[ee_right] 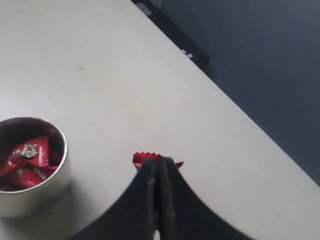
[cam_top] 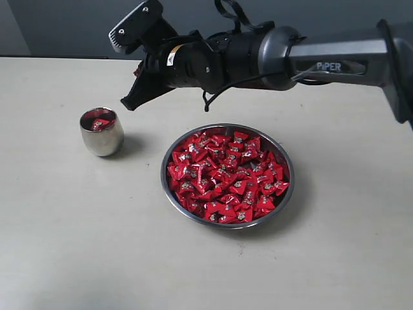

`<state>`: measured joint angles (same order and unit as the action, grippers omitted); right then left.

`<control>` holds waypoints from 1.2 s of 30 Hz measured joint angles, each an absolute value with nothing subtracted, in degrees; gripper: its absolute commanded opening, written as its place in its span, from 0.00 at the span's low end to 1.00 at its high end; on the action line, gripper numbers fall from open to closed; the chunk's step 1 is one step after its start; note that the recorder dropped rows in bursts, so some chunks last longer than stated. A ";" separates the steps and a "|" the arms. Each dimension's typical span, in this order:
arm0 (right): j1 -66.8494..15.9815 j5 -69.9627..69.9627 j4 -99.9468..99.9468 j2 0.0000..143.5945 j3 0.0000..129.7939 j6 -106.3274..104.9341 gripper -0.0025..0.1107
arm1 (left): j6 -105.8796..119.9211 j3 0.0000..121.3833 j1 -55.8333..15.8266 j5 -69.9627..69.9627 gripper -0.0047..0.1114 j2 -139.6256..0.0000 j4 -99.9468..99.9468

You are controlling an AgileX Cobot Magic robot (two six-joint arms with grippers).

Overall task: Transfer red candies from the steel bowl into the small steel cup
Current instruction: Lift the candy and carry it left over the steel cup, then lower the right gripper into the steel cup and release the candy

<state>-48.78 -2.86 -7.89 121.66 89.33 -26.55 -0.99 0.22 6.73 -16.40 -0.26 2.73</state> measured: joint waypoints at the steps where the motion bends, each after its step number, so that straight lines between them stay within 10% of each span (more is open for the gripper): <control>1: -49.33 -3.72 -7.89 122.70 90.52 -27.49 0.01 | -0.99 0.22 6.73 -16.40 0.04 -0.26 2.73; 36: -54.85 -14.76 -32.20 130.73 101.77 -63.78 0.01 | -1.12 0.22 6.73 -16.40 0.04 -0.26 2.73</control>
<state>-54.85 -14.76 -32.20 130.73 101.77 -63.78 -1.12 0.22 6.73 -16.40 -0.26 2.73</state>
